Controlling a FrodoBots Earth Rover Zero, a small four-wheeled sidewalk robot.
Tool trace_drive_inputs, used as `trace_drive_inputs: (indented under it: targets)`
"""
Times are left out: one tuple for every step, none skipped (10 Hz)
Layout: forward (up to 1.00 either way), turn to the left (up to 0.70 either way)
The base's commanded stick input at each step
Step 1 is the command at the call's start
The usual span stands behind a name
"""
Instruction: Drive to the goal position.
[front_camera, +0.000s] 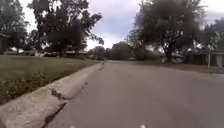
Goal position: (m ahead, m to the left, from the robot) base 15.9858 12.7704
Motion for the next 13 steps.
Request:
trace_drive_inputs:
  targets:
    - [0.70,0.00]
    - [0.70,0.00]
    - [0.70,0.00]
    - [0.70,0.00]
    - [0.70,0.00]
    - [0.70,0.00]
    - [0.70,0.00]
    - [0.70,0.00]
    - [0.70,0.00]
    - [0.70,0.00]
    - [0.70,0.00]
    - [0.70,0.00]
    - [0.70,0.00]
